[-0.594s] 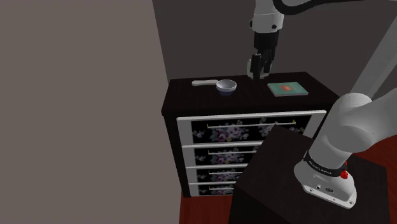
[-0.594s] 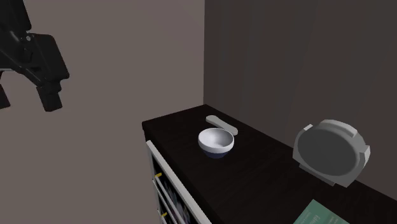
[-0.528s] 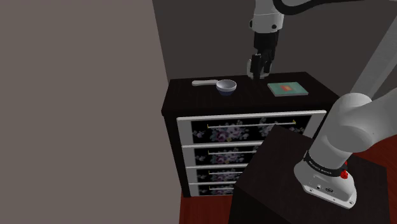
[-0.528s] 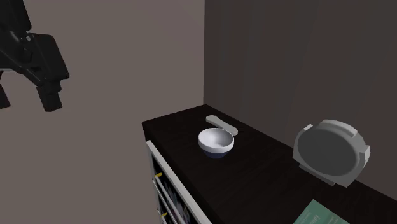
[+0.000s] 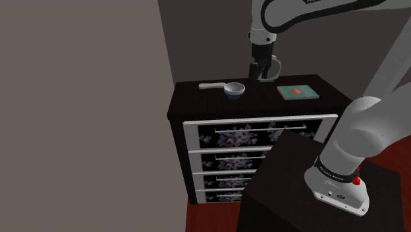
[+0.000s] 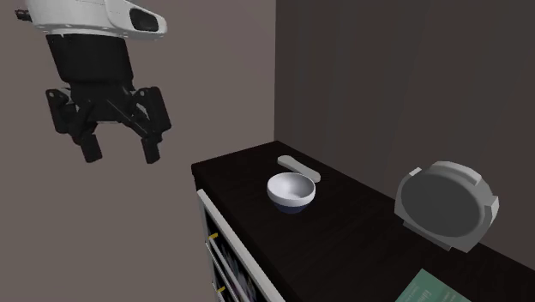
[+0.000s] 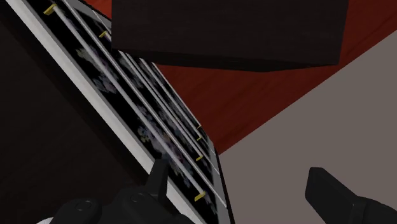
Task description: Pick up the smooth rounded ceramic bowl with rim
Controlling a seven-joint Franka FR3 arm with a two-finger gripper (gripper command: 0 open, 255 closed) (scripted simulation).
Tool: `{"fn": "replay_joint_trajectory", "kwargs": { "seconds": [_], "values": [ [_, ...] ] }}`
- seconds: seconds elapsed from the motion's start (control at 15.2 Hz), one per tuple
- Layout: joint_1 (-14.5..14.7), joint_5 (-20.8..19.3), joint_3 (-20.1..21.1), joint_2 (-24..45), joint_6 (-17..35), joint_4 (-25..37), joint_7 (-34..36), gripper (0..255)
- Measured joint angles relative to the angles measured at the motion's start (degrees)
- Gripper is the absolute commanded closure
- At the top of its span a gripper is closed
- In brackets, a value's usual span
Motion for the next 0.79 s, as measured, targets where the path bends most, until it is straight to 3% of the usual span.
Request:
{"fn": "replay_joint_trajectory", "kwargs": {
  "seconds": [0.79],
  "values": [
    [-2.6, -2.2, -5.6, 23.0, 15.6, 9.1, -7.9, 0]
  ]
}}
